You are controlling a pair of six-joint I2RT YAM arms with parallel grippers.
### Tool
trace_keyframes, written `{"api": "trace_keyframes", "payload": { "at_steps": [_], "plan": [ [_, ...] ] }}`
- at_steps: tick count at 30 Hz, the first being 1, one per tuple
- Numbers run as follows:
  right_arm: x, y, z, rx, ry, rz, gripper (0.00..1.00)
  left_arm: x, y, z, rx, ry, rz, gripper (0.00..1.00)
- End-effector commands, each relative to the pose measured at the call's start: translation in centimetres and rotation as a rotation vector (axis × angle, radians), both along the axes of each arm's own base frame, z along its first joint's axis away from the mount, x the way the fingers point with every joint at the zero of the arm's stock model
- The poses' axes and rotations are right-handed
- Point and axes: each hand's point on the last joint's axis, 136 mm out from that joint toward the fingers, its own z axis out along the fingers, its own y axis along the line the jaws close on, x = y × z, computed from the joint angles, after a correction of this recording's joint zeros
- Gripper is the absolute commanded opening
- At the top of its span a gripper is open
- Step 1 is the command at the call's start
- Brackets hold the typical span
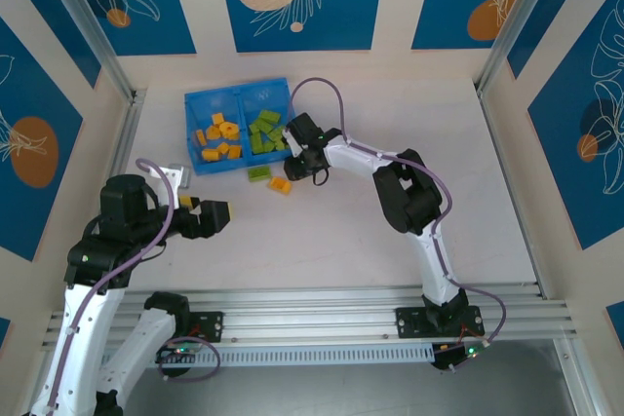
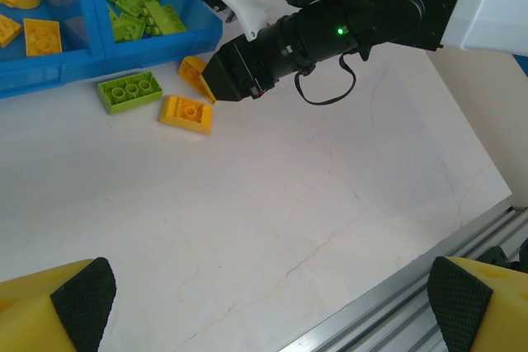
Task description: Sort the legos into containers by color
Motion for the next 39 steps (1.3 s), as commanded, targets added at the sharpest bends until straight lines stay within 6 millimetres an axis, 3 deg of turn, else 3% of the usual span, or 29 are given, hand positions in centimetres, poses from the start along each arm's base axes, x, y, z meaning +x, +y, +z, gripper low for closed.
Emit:
{"api": "trace_keyframes", "payload": {
  "at_steps": [1, 4, 7, 11, 15, 18, 22, 27, 30, 35, 37, 39],
  "plan": [
    [-1.1, 0.0, 1.5, 0.010, -0.011, 0.007, 0.26, 0.0, 0.0, 0.4, -0.016, -0.007, 0.001, 1.00],
    [-1.8, 0.2, 5.0, 0.035, -0.060, -0.005, 0.25, 0.1, 0.2, 0.9, -0.012, -0.025, 0.018, 1.00],
    [-3.3, 1.6, 9.8, 0.101, -0.126, -0.004, 0.25, 0.2, 1.2, 2.4, 0.008, -0.074, 0.073, 1.00],
    [-5.3, 5.2, 14.6, 0.210, -0.142, -0.053, 0.24, 0.9, 4.2, 3.8, 0.075, -0.119, 0.254, 1.00],
    [-4.8, 9.5, 16.8, 0.264, -0.160, -0.144, 0.24, 1.3, 7.8, 3.9, 0.136, -0.091, 0.465, 1.00],
    [-2.5, 12.6, 16.8, 0.270, -0.212, -0.203, 0.24, 1.3, 8.5, 3.4, 0.145, -0.040, 0.521, 1.00],
    [1.1, 16.0, 15.4, 0.279, -0.262, -0.228, 0.24, 1.3, 7.8, 3.0, 0.103, 0.003, 0.509, 1.00],
    [4.2, 20.6, 13.3, 0.381, -0.403, -0.125, 0.24, 1.1, 7.1, 2.5, 0.073, 0.029, 0.484, 1.00],
    [4.8, 21.8, 12.7, 0.414, -0.440, -0.079, 0.24, 1.0, 6.7, 2.0, 0.063, 0.045, 0.462, 1.00],
    [5.4, 21.5, 12.5, 0.417, -0.443, -0.087, 0.25, 0.9, 6.6, 1.2, 0.054, 0.065, 0.461, 1.00],
    [5.4, 21.6, 12.5, 0.431, -0.433, -0.097, 0.34, 1.0, 6.4, 0.9, 0.048, 0.073, 0.459, 1.00],
    [5.0, 22.0, 13.4, 0.455, -0.432, -0.097, 0.50, 1.0, 6.3, 0.7, 0.042, 0.081, 0.455, 1.00]
  ]
}}
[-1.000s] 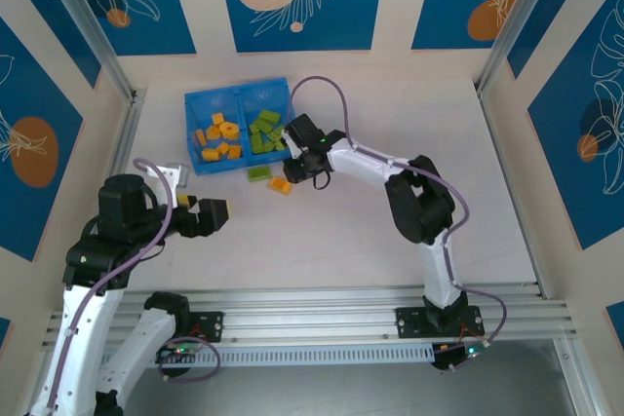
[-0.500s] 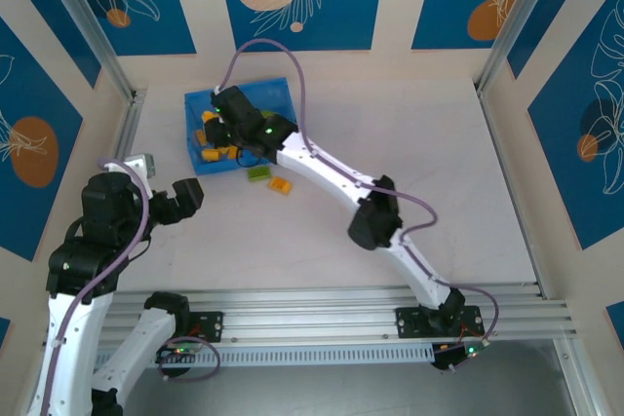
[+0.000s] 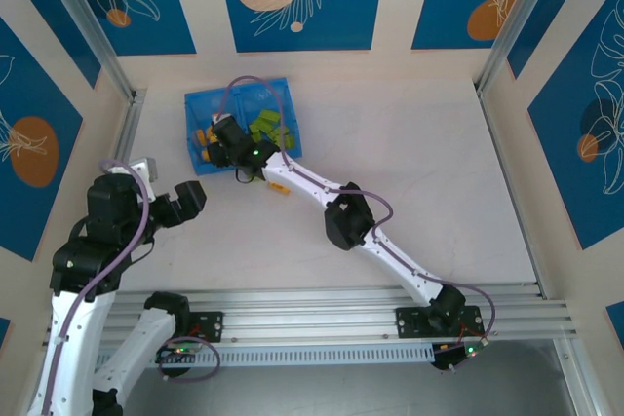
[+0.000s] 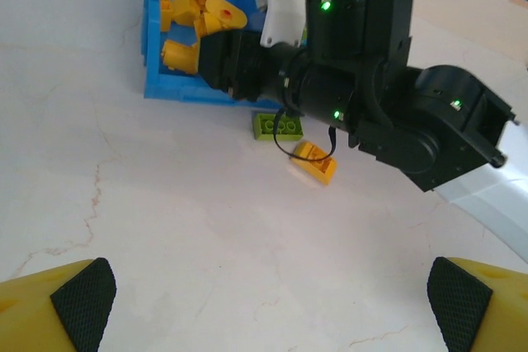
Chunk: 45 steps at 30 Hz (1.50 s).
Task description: Sort the legos into containers by color
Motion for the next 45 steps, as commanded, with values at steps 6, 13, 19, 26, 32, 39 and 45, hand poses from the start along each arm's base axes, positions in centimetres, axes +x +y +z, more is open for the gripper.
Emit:
{"api": "trace_keyframes", "payload": {
  "at_steps": [6, 13, 19, 26, 32, 39, 45],
  "plan": [
    [-1.1, -0.8, 14.1, 0.194, -0.073, -0.022, 0.67, 0.0, -1.6, -0.1, -0.034, 0.026, -0.088, 1.00],
    [-4.0, -10.2, 21.5, 0.237, 0.162, -0.121, 0.72, 1.7, -4.1, -1.8, -0.133, 0.143, -0.165, 0.98],
    [-6.2, -22.6, 19.0, 0.189, 0.352, -0.360, 0.78, 4.6, -6.4, -4.2, -0.084, 0.219, -0.181, 0.92],
    [-9.4, -32.3, 16.3, 0.178, 0.420, -0.587, 0.95, 9.5, -11.6, -10.0, -0.146, 0.426, 0.025, 0.94],
    [-11.3, -34.5, 15.7, 0.149, 0.441, -0.644, 0.97, 12.5, -14.2, -13.9, -0.182, 0.494, 0.243, 0.94],
    [-13.4, -36.0, 15.0, 0.140, 0.462, -0.671, 0.99, 13.2, -16.3, -19.3, -0.255, 0.717, 0.483, 0.94],
    [-14.3, -36.5, 15.1, 0.163, 0.469, -0.665, 0.99, 15.9, -18.1, -21.4, -0.274, 0.733, 0.548, 0.94]
  ]
}}
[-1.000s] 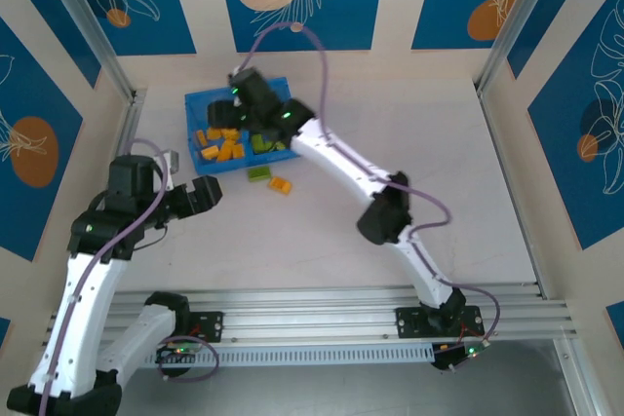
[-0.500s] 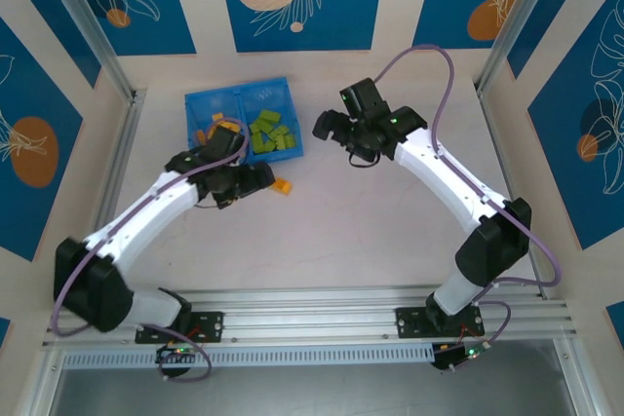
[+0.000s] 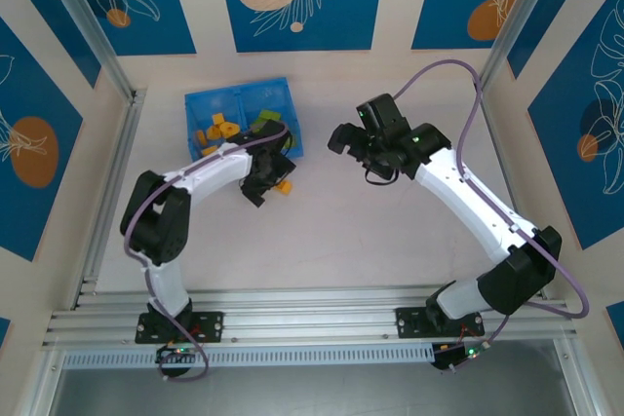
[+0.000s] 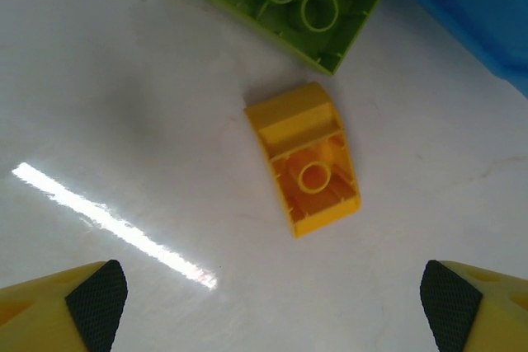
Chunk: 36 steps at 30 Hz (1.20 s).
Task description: Sort the legos into containers by color
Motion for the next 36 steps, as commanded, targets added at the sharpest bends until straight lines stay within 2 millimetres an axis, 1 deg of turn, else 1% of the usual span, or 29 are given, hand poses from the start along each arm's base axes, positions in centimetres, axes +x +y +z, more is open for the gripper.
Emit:
{"api": "trace_keyframes", "payload": {
  "at_steps": [1, 4, 7, 11, 16, 19, 22, 24, 27, 30, 33, 35, 36],
  "plan": [
    [-0.6, -0.7, 0.3, 0.016, 0.007, -0.026, 0.99, 0.9, -1.0, -0.4, -0.034, 0.030, 0.136, 0.94],
    [-1.0, -0.9, 0.3, 0.013, 0.015, -0.024, 0.99, 1.4, -1.6, -1.7, -0.022, 0.068, 0.146, 0.92],
    [-1.2, -1.4, 0.7, 0.008, 0.006, -0.032, 0.99, 1.3, -1.7, -2.7, 0.003, 0.108, 0.135, 0.87],
    [-1.7, -2.0, 0.9, 0.008, -0.002, -0.048, 0.99, 0.6, -1.0, -4.1, 0.047, 0.141, 0.118, 0.69],
    [-2.1, -2.0, 0.8, 0.022, 0.002, -0.048, 0.99, -0.5, 0.0, -4.8, 0.079, 0.167, 0.097, 0.52],
    [-2.0, -1.1, 0.6, 0.049, 0.008, -0.012, 0.99, -0.9, 0.3, -4.8, 0.081, 0.170, 0.082, 0.41],
    [-2.0, 1.2, 0.6, 0.096, -0.005, 0.124, 1.00, -1.0, 0.4, -3.9, 0.069, 0.157, 0.040, 0.33],
    [-2.3, 2.6, 0.6, 0.124, 0.001, 0.217, 1.00, -0.9, 0.3, -2.8, 0.043, 0.142, 0.006, 0.30],
    [-2.8, 4.1, 0.8, 0.149, 0.025, 0.318, 1.00, -0.9, 0.5, 0.2, 0.004, 0.095, -0.046, 0.27],
    [-2.8, 4.8, 1.2, 0.173, 0.025, 0.354, 1.00, -0.4, 1.4, 4.6, 0.001, -0.009, -0.088, 0.26],
    [-2.5, 5.1, 1.4, 0.185, 0.016, 0.349, 1.00, 0.0, 3.0, 9.6, 0.029, -0.136, -0.110, 0.26],
    [-2.2, 5.3, 1.5, 0.194, 0.013, 0.345, 1.00, 0.7, 5.0, 13.0, 0.093, -0.240, -0.112, 0.26],
    [-2.1, 5.5, 1.5, 0.198, 0.012, 0.346, 1.00, 1.0, 5.9, 14.3, 0.122, -0.282, -0.108, 0.26]
  ]
}}
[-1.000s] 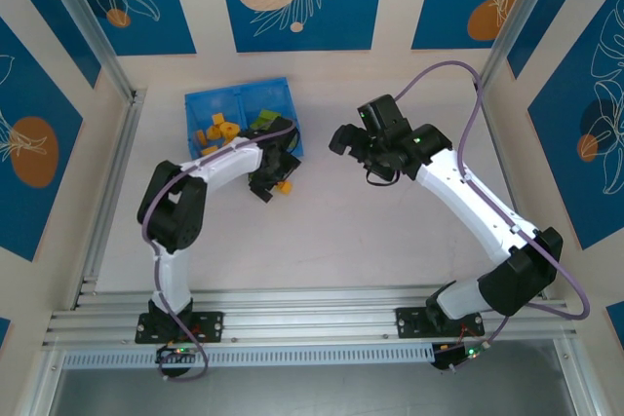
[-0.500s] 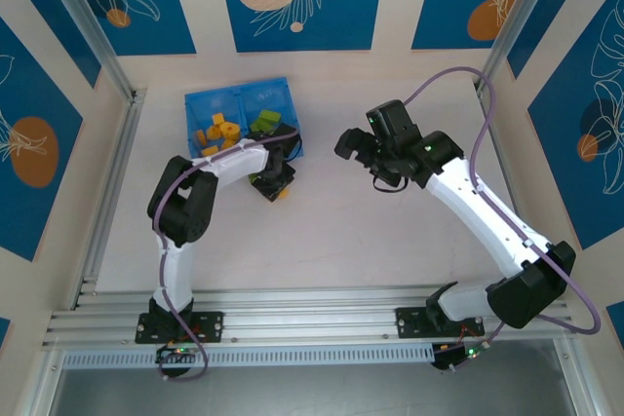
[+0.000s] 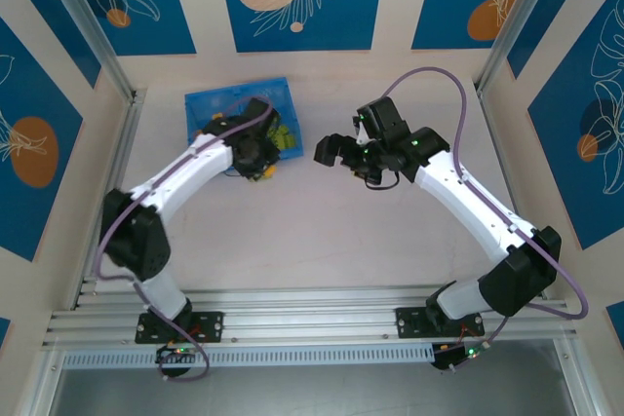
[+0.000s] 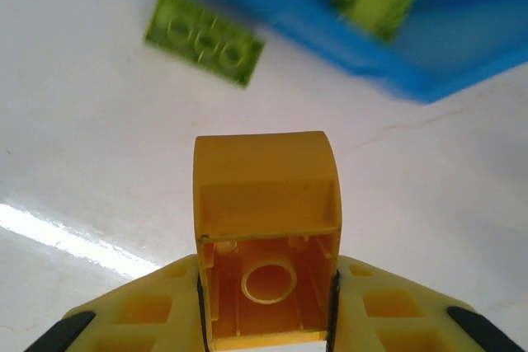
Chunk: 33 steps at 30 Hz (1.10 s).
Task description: Sort the legos into containers by color
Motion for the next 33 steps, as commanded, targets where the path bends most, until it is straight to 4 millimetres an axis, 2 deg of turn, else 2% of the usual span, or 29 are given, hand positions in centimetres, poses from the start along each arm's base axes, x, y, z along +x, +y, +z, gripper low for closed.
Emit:
{"api": "trace_keyframes", "payload": {
  "at_steps": [1, 3, 5, 9, 12, 14, 16, 19, 22, 24, 27, 30, 33],
  "plan": [
    [0.6, 1.2, 1.6, 0.054, -0.030, 0.038, 1.00, 0.9, 4.8, 5.2, 0.145, -0.151, 0.020, 0.26],
    [0.8, 1.4, 1.5, 0.057, -0.022, 0.039, 0.99, 1.8, 7.2, 6.8, 0.179, -0.205, 0.049, 0.26],
    [1.0, 1.6, 1.5, 0.059, -0.018, 0.038, 0.99, 2.9, 9.7, 7.5, 0.202, -0.220, 0.080, 0.26],
    [1.5, 2.0, 1.4, 0.065, -0.013, 0.036, 0.99, 6.0, 13.5, 6.5, 0.274, -0.198, 0.090, 0.26],
    [1.6, 2.3, 1.6, 0.071, -0.004, 0.038, 0.98, 8.8, 14.7, 3.8, 0.269, -0.090, 0.040, 0.28],
    [1.5, 2.5, 2.0, 0.068, -0.005, 0.041, 0.98, 10.6, 14.6, 1.7, 0.223, -0.009, 0.026, 0.28],
    [1.3, 2.4, 2.4, 0.053, -0.012, 0.043, 0.97, 12.4, 14.6, 0.6, 0.233, 0.010, 0.011, 0.30],
    [0.9, 1.9, 2.5, 0.010, -0.005, 0.030, 0.97, 14.9, 15.0, 0.1, 0.250, -0.016, 0.022, 0.39],
    [0.3, 2.0, 2.9, -0.005, -0.018, 0.040, 0.98, 16.4, 15.6, 1.2, 0.249, -0.065, 0.028, 0.53],
    [0.0, 2.2, 3.0, -0.015, -0.033, 0.046, 1.00, 16.6, 15.9, 2.8, 0.255, -0.098, 0.021, 0.56],
    [0.1, 2.9, 2.6, -0.023, -0.041, 0.050, 0.99, 15.4, 16.2, 6.0, 0.265, -0.153, 0.013, 0.57],
    [0.7, 4.2, 2.0, -0.025, -0.045, 0.047, 0.99, 12.8, 15.9, 9.3, 0.242, -0.206, -0.008, 0.58],
    [1.7, 6.3, 0.7, -0.079, -0.092, 0.064, 0.99, 8.8, 14.8, 11.8, 0.245, -0.257, -0.088, 0.58]
  ]
}}
